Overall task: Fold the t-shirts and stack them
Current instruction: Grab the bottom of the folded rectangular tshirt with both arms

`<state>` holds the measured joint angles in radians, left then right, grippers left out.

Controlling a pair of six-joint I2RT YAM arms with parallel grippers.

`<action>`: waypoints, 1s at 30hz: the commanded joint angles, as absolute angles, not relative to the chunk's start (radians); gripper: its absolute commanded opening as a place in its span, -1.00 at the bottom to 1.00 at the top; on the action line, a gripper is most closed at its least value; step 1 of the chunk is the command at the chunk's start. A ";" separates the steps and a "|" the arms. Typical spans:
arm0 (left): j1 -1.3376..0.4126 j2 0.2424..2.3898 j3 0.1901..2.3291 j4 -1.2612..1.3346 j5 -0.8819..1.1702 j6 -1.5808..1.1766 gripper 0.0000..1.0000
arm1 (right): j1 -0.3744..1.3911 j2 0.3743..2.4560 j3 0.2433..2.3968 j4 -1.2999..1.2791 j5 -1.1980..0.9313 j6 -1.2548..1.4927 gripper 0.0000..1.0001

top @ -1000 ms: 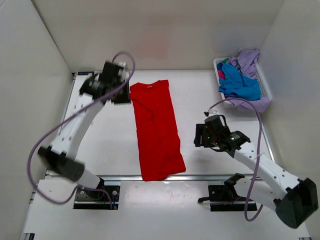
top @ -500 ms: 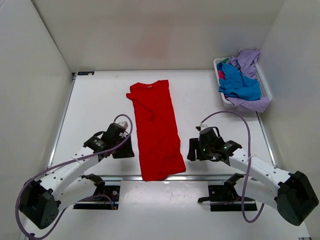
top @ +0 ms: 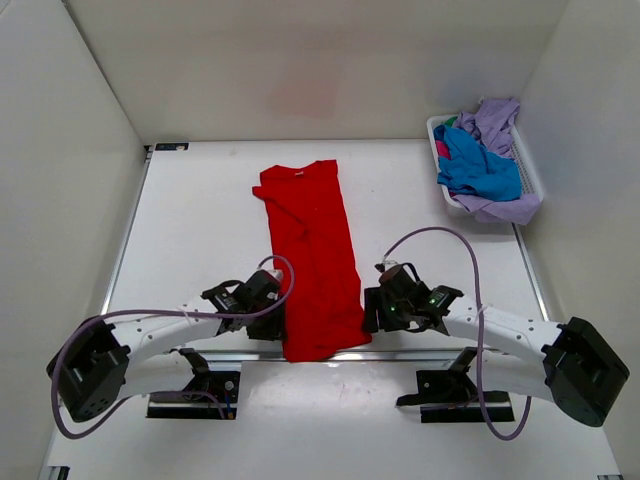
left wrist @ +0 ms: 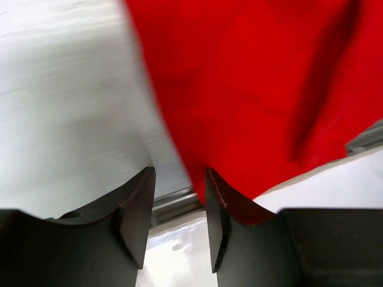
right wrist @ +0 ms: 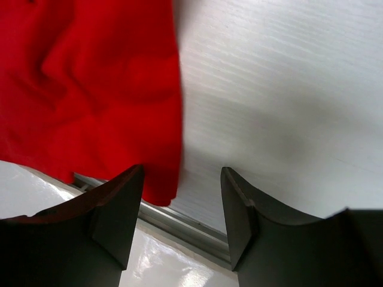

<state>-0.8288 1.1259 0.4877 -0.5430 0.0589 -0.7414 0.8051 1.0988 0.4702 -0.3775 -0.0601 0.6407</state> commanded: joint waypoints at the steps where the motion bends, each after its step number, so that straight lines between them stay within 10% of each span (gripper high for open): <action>1: -0.874 1.140 0.468 -0.453 0.080 -0.779 0.00 | 0.815 1.115 0.472 -0.334 -0.044 0.670 0.05; 13: -0.988 1.258 0.492 -0.445 0.051 -0.864 -0.02 | 0.861 1.173 0.502 -0.357 -0.032 0.683 0.03; 16: -0.977 1.218 0.511 -0.483 0.041 -0.848 -0.02 | 0.861 1.167 0.485 -0.341 -0.054 0.683 -0.23; 20: -0.986 1.259 0.538 -0.517 0.043 -0.830 -0.95 | 0.871 1.192 0.492 -0.333 -0.072 0.677 -0.89; 30: -0.980 1.137 0.567 -0.650 0.080 -0.831 -1.00 | 0.930 1.141 0.596 -0.466 -0.124 0.675 -1.00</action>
